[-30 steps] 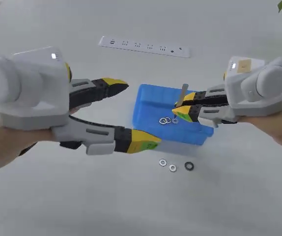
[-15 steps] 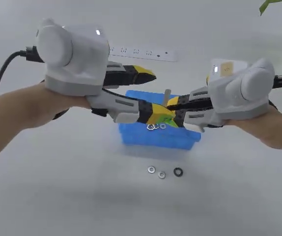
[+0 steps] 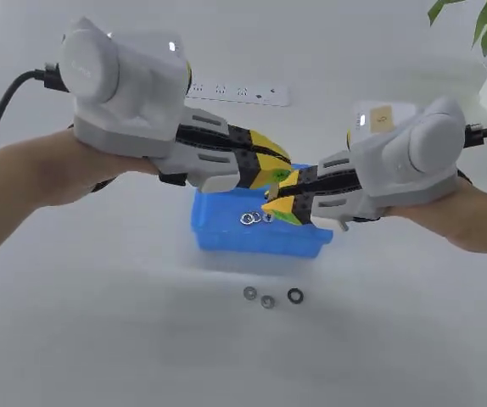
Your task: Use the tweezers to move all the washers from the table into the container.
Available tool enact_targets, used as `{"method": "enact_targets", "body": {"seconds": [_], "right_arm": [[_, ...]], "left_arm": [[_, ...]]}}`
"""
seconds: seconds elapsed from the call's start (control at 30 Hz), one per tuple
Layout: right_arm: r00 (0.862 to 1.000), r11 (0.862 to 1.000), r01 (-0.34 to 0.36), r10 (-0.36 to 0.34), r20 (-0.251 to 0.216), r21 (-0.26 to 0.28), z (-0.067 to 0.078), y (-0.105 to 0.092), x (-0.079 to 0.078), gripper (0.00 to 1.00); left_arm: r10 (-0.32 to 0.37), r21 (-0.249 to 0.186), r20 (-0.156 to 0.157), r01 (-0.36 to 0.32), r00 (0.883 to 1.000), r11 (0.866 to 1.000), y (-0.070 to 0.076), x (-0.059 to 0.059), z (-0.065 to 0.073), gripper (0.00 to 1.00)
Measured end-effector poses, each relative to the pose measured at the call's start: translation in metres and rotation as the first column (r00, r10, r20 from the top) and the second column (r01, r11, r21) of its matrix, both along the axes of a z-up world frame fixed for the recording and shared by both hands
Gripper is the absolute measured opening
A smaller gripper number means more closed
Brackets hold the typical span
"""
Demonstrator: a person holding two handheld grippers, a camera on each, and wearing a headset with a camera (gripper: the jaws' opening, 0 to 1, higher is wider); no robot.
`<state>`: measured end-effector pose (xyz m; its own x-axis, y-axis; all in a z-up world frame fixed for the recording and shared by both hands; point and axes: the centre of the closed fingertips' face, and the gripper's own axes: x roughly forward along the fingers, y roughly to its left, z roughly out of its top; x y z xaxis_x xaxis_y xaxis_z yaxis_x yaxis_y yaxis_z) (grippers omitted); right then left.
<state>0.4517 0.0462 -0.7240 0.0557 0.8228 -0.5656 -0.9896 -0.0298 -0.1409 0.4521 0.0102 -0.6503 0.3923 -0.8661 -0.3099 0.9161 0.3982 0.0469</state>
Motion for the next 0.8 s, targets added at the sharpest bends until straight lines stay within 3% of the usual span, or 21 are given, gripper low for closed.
{"method": "enact_targets", "body": {"seconds": [0.03,0.1,0.17,0.3,0.53,0.6,0.73,0.8], "right_arm": [[1.0,1.0,0.002,-0.002,0.007,-0.001,0.0,0.0,0.001,0.08],[1.0,1.0,0.012,-0.012,0.007,0.004,0.002,0.0,0.003,0.08],[1.0,1.0,0.007,-0.007,0.022,-0.007,0.002,-0.001,0.004,0.09],[1.0,1.0,-0.002,0.002,0.027,-0.011,0.002,-0.001,0.0,0.1],[0.998,0.999,0.031,-0.031,0.055,-0.01,0.005,0.001,0.004,0.16],[0.998,0.999,0.043,-0.043,0.045,-0.006,0.006,-0.001,0.005,0.23],[0.998,0.998,0.053,-0.052,0.045,-0.018,0.006,-0.007,0.004,0.27],[0.997,0.997,0.073,-0.073,0.023,-0.014,0.007,-0.011,0.003,0.3]], "left_arm": [[0.012,0.035,0.064,-0.015,0.998,0.999,0.004,0.005,0.001,0.07],[-0.006,0.019,0.037,0.005,0.999,1.0,0.001,0.001,0.002,0.06],[-0.026,0.043,0.067,0.023,0.997,0.999,0.0,-0.001,0.001,0.05],[-0.033,0.042,0.054,0.03,0.998,0.999,0.002,-0.002,0.001,0.04],[-0.015,0.041,0.063,0.012,0.998,0.999,0.007,0.003,0.005,0.04],[-0.015,0.049,0.072,0.012,0.997,0.999,0.008,0.004,0.006,0.04],[-0.019,0.057,0.078,0.015,0.997,0.998,0.01,0.004,0.008,0.04],[-0.023,0.062,0.085,0.018,0.996,0.998,0.01,0.003,0.01,0.04]]}}
